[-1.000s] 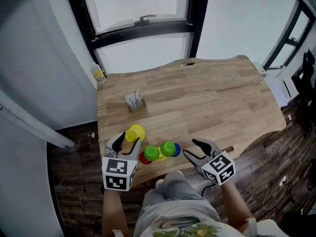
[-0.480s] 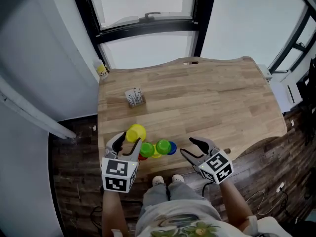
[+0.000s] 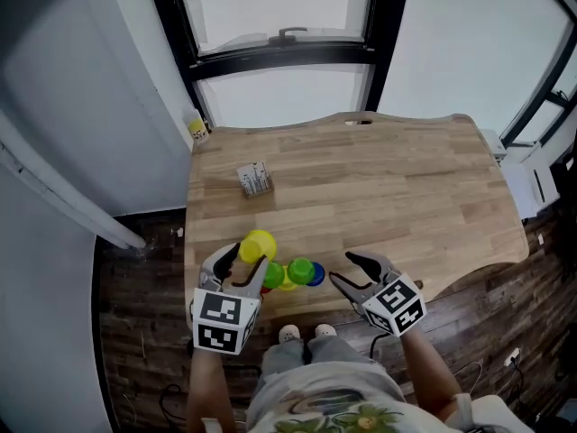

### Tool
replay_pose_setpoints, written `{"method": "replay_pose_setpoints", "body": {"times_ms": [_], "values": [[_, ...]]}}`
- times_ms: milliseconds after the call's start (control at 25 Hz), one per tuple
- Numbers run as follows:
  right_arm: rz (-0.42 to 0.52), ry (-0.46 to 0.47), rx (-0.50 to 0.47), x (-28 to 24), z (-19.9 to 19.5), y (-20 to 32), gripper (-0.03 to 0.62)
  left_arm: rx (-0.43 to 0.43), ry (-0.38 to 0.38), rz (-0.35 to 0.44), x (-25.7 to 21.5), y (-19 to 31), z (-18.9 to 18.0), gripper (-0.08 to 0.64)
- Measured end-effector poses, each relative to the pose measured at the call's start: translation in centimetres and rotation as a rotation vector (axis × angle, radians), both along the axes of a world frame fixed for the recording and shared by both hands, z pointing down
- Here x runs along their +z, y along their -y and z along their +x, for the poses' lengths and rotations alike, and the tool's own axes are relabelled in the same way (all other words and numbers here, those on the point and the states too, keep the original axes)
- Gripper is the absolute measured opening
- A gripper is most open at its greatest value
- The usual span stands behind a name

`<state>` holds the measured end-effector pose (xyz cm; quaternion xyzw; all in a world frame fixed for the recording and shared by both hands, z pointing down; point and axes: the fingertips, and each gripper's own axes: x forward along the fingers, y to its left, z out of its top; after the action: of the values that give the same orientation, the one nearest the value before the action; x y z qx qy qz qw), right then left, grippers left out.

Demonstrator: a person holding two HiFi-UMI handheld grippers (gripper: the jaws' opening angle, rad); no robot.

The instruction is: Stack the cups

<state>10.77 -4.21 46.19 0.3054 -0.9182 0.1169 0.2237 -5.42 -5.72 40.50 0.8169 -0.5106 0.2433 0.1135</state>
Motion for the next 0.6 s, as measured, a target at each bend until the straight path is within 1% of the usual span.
{"method": "replay_pose_setpoints", "body": {"times_ms": [600], "values": [[-0.001,0.012,-0.024,0.0,-0.2,0.2,0.212,0.099,0.054,-0.090,2.7,-1.1,3.0,0.221]]}}
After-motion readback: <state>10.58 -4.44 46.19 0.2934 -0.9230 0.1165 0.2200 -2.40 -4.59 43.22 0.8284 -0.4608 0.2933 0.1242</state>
